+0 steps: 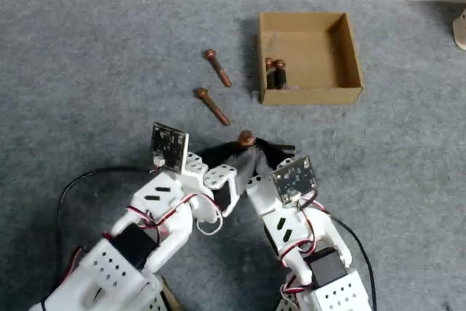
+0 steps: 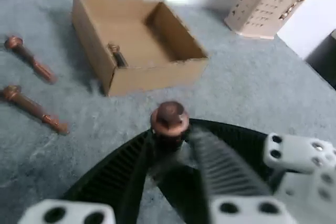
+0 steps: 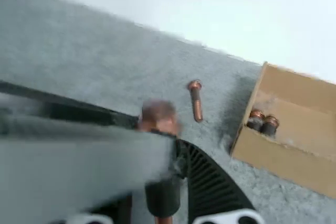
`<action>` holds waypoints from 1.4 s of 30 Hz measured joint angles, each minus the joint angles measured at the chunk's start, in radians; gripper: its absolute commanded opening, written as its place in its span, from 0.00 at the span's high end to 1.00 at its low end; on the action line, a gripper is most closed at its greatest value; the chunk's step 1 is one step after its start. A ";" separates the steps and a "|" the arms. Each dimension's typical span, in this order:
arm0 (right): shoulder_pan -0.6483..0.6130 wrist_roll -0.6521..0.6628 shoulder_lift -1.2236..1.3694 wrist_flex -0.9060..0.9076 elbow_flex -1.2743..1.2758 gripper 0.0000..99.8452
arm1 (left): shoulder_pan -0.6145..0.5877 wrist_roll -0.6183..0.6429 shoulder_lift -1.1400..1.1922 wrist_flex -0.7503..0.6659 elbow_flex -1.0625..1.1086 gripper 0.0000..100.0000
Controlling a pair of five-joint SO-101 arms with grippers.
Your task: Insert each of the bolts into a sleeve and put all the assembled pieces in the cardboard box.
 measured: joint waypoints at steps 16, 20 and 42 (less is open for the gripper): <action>0.110 -0.041 0.000 -0.002 0.002 1.00 | -0.304 0.063 0.015 0.170 0.008 0.37; 0.146 -0.043 0.000 -0.002 0.002 1.00 | -0.440 0.063 0.015 0.247 0.012 0.37; 0.199 -0.018 0.126 0.141 -0.041 1.00 | -0.494 0.061 0.015 0.250 0.133 0.37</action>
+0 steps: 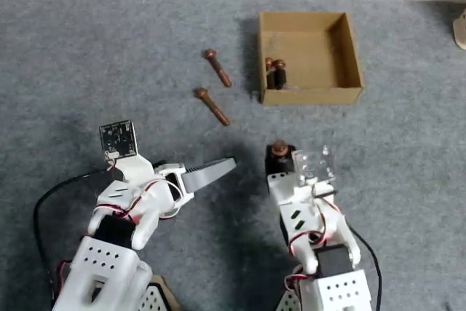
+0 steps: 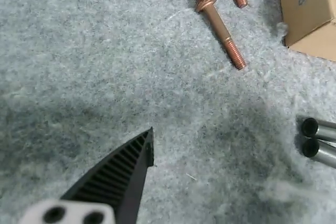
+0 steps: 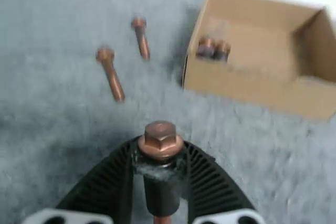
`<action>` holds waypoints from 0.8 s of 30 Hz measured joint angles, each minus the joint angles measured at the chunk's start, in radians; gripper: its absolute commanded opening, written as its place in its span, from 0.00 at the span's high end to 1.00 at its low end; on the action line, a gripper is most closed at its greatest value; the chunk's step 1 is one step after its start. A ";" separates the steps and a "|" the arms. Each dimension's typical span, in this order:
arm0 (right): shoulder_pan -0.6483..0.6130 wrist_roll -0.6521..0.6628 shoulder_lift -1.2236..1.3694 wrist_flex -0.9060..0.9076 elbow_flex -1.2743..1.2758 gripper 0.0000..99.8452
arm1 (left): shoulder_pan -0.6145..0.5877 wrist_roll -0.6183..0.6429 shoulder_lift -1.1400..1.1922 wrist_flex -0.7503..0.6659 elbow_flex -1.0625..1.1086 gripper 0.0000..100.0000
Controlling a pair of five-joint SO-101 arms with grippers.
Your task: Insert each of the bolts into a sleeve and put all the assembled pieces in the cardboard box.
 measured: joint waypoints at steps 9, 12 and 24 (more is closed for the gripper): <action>0.084 0.006 0.483 -0.075 -0.322 1.00 | 0.000 0.000 0.000 0.000 0.000 0.37; 0.115 0.006 0.660 -0.115 -0.436 1.00 | 0.000 0.000 0.000 0.000 0.000 0.37; 0.160 0.006 1.286 -0.198 -0.911 1.00 | 0.000 0.000 0.000 -0.058 0.068 0.37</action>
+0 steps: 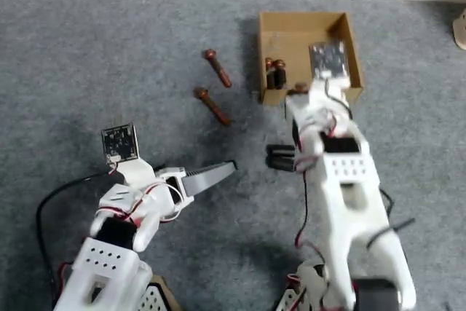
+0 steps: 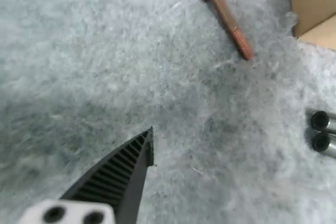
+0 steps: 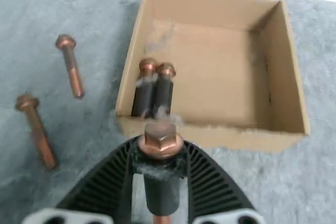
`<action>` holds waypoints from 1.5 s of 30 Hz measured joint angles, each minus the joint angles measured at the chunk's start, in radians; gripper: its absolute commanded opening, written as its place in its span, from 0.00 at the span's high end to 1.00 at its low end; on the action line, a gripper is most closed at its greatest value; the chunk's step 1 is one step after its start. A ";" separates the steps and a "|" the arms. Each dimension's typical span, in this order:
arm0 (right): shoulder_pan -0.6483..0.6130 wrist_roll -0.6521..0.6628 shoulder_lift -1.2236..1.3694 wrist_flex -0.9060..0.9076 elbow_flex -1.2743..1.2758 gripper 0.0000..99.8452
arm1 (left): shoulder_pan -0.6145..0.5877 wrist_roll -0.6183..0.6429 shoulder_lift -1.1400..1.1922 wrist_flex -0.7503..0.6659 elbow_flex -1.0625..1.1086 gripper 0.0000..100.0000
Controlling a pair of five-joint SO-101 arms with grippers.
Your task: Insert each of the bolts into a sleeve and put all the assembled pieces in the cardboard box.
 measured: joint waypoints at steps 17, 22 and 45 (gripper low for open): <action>0.005 -0.086 0.706 0.000 -0.793 1.00 | 0.000 0.000 0.000 -0.081 0.034 0.37; 0.018 -0.098 0.858 0.057 -0.936 1.00 | 0.000 0.000 0.000 -0.081 0.034 0.37; 0.012 -0.054 1.002 0.890 -1.452 0.84 | 0.000 0.000 0.000 -0.081 0.034 0.37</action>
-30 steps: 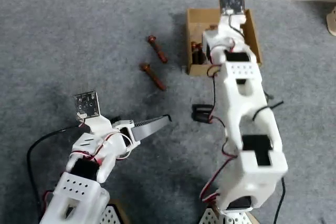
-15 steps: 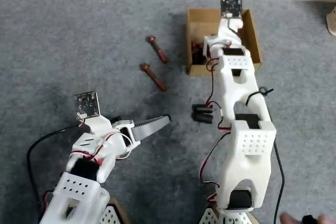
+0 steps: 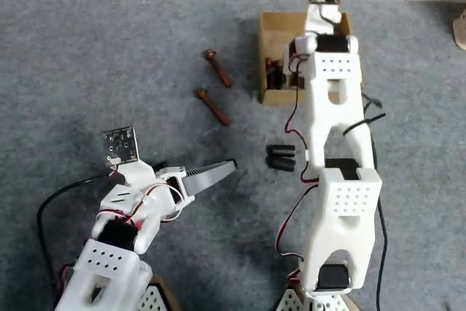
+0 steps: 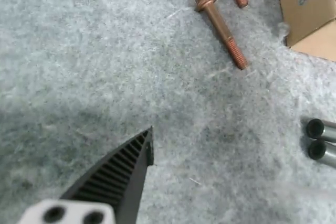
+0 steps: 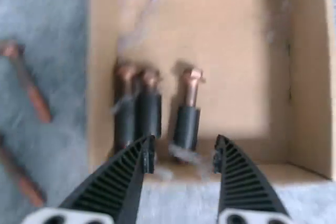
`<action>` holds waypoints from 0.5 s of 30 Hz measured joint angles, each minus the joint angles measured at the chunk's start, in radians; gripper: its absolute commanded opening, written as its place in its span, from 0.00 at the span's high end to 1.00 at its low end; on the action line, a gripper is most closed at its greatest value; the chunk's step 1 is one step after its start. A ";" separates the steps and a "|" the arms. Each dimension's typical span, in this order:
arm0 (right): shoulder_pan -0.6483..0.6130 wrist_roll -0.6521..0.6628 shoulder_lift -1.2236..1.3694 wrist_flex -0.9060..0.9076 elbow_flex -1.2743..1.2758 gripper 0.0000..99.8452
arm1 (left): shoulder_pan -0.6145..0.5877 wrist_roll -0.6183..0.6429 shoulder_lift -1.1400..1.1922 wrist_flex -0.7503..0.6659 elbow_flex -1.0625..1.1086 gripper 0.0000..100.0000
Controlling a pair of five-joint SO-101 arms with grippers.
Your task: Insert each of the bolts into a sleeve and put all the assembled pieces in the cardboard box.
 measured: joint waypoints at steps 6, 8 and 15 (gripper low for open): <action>-0.008 0.152 0.000 0.316 -0.150 0.84 | 0.000 0.000 0.000 0.000 0.000 0.37; -0.009 0.241 0.000 0.408 -0.170 0.84 | 0.000 0.000 0.000 0.000 0.000 0.37; -0.011 0.549 -0.020 0.457 -0.071 0.84 | 0.000 0.000 0.000 0.000 0.000 0.37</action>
